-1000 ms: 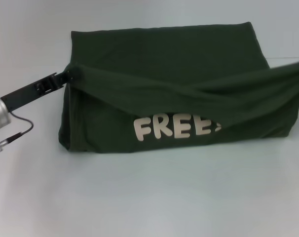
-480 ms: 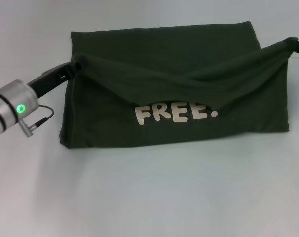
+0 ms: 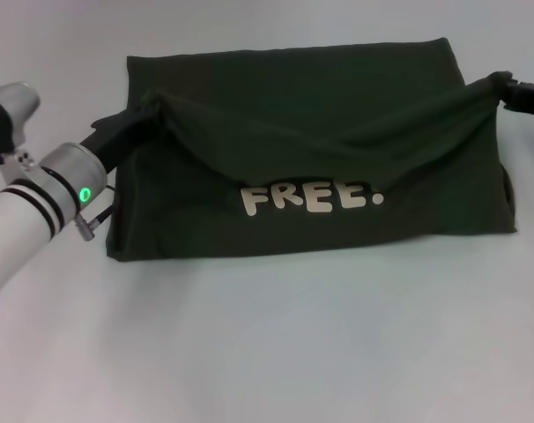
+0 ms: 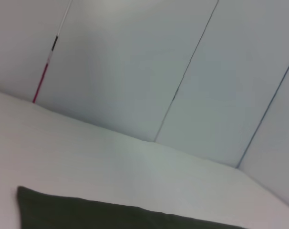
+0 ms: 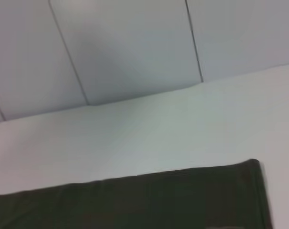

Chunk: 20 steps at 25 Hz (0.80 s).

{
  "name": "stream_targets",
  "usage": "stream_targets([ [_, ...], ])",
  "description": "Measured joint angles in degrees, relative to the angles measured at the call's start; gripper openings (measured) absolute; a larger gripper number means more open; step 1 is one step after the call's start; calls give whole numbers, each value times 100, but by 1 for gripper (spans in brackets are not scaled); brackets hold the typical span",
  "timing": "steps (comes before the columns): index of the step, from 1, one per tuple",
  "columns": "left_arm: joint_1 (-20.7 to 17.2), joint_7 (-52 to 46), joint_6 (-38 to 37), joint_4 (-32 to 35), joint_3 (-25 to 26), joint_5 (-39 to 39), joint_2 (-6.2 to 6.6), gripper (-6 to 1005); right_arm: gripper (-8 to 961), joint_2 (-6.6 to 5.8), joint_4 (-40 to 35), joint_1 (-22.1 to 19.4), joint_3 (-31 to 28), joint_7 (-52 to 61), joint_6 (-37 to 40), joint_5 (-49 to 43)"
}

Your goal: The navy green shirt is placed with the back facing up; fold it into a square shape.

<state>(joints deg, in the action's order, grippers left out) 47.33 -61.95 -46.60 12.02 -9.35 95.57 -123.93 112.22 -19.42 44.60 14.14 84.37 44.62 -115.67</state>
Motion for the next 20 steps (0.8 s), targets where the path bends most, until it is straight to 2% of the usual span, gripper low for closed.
stream_targets([
  [3,49,740,176,-240,2,-383,-17,59,33,154,45,40,1,-337,-394,201],
  [6,78,1298,309,-422,3,-708,-33,60,33,256,135,63,1,-681,-685,440],
  [14,57,1591,346,-535,-8,-879,-43,59,35,365,386,90,-4,-1292,-921,806],
  [20,44,1591,349,-553,-101,-838,-35,59,36,375,391,81,1,-1285,-934,834],
])
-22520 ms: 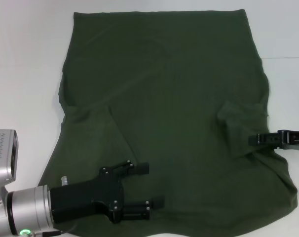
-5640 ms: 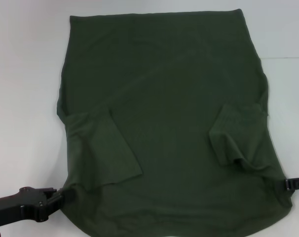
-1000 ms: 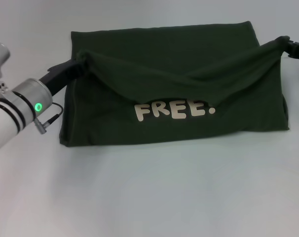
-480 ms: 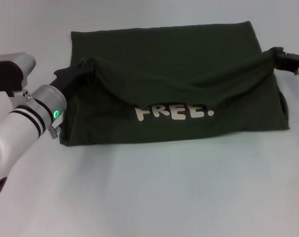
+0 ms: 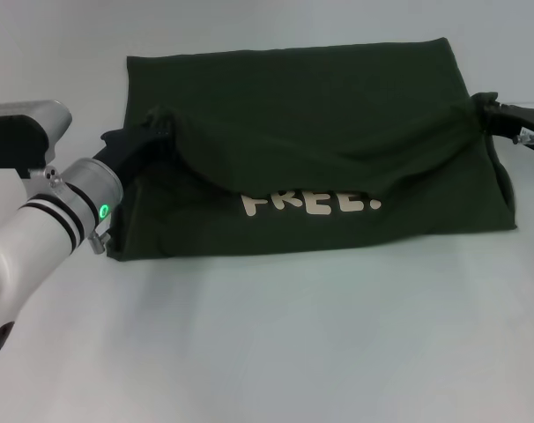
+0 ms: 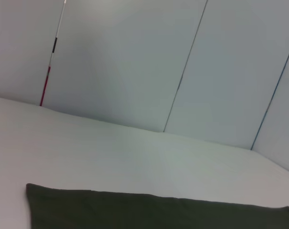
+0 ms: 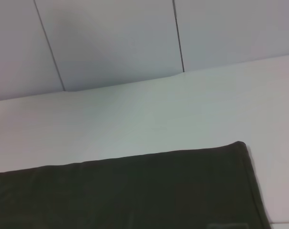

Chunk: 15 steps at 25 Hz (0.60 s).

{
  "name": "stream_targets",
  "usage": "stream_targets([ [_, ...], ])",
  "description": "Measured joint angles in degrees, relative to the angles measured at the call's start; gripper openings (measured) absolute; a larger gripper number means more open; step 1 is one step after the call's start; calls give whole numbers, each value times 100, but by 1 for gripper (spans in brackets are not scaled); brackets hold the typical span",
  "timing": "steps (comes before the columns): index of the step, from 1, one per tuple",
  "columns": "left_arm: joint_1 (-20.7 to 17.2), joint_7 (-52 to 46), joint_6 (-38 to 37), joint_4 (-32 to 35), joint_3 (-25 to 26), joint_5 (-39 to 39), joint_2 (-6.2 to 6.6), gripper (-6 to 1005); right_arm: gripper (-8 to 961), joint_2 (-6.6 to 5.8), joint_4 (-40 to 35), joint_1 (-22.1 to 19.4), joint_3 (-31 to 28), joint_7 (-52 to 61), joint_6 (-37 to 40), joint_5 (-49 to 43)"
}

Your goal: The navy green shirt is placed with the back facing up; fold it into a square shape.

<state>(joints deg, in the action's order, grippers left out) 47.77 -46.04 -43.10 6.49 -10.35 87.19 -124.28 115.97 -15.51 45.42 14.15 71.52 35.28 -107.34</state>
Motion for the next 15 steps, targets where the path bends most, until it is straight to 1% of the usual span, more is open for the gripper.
stream_targets([
  [3,-5,1,13,4,-109,-2,4,58,37,29,-38,6,0,-14,-5,2],
  [8,-24,-29,32,44,-74,-38,4,180,268,40,-109,-2,0,-17,7,2],
  [11,-93,-234,-81,153,-45,-45,13,253,335,50,-216,-29,-6,3,100,6],
  [13,-194,-534,-316,282,-47,-48,19,322,380,68,-309,-55,-26,28,200,17],
  [15,-342,-840,-717,407,-82,-47,29,391,425,82,-391,-97,-31,53,331,56],
])
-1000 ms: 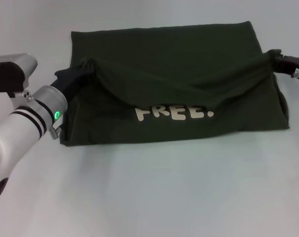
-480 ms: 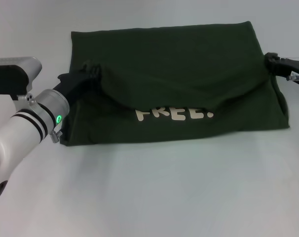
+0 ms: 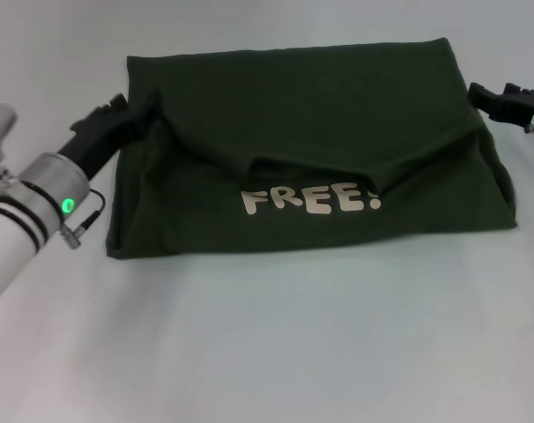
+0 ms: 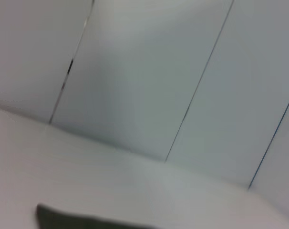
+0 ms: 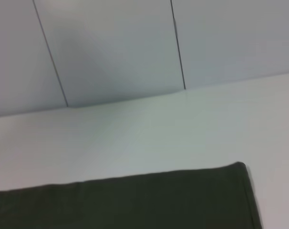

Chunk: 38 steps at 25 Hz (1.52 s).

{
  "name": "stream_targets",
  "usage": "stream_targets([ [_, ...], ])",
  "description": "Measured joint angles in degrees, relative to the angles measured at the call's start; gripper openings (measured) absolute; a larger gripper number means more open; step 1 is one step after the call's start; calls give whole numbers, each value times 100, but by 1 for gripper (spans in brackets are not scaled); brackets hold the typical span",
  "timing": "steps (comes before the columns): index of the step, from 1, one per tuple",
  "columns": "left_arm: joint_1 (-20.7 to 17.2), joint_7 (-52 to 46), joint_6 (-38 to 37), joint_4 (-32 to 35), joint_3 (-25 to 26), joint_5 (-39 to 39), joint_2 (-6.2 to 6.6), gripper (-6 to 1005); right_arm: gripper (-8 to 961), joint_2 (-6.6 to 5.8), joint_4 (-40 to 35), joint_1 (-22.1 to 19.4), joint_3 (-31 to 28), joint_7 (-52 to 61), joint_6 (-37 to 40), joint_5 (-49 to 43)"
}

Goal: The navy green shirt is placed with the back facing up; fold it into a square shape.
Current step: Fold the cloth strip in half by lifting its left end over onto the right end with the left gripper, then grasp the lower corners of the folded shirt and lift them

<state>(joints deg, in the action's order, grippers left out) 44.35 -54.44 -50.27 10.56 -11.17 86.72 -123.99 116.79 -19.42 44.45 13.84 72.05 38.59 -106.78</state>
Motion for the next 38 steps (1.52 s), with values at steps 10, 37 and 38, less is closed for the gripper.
stream_targets([
  [10,-815,-744,-1539,571,-705,46,7,802,742,-95,-670,-703,561,1028,1371,-20],
  [37,-2331,-1065,-1842,2022,-2793,1078,153,892,729,-530,-1470,-1848,1236,3426,3685,-285],
  [38,-2315,-1047,-1759,2024,-2796,1140,137,892,729,-523,-1468,-1840,1235,3428,3678,-286],
])
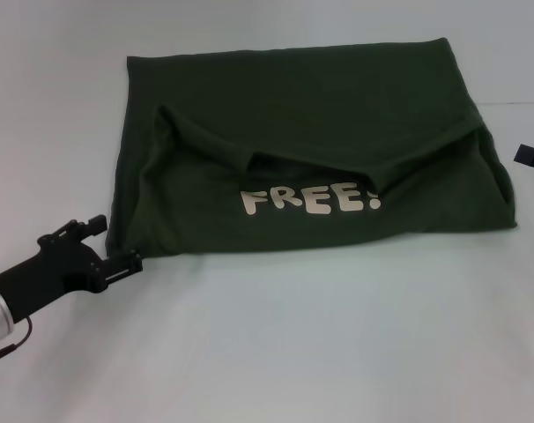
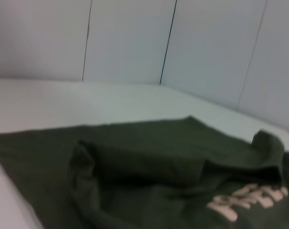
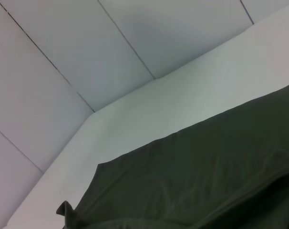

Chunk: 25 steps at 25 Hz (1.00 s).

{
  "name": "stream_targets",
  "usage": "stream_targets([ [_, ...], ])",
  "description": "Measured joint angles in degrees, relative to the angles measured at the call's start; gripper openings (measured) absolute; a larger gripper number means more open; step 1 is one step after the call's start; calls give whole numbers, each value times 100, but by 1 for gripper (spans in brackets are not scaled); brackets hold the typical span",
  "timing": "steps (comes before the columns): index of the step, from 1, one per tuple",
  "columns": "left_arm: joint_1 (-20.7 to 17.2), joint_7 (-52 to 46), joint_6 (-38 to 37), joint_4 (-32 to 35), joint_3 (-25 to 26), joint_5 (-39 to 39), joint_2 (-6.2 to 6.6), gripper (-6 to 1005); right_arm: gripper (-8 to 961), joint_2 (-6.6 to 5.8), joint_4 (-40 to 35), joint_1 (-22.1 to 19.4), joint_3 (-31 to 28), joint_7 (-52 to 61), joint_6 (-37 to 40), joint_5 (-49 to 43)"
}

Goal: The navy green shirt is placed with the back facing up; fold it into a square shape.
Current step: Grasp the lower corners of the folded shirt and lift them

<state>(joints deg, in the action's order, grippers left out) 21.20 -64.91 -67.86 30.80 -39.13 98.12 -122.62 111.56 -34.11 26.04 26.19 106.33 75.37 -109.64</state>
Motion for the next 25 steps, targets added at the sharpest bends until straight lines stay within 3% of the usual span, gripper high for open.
stream_targets([
  [8,151,117,730,23,-247,287,-126,891,729,30,90,21,-1,2,-18,-13],
  [15,311,128,1234,-81,-447,327,-133,893,729,49,138,-21,-10,-19,-50,0],
  [25,430,128,1350,-135,-455,389,-139,891,728,50,151,-29,-17,-34,-150,4],
])
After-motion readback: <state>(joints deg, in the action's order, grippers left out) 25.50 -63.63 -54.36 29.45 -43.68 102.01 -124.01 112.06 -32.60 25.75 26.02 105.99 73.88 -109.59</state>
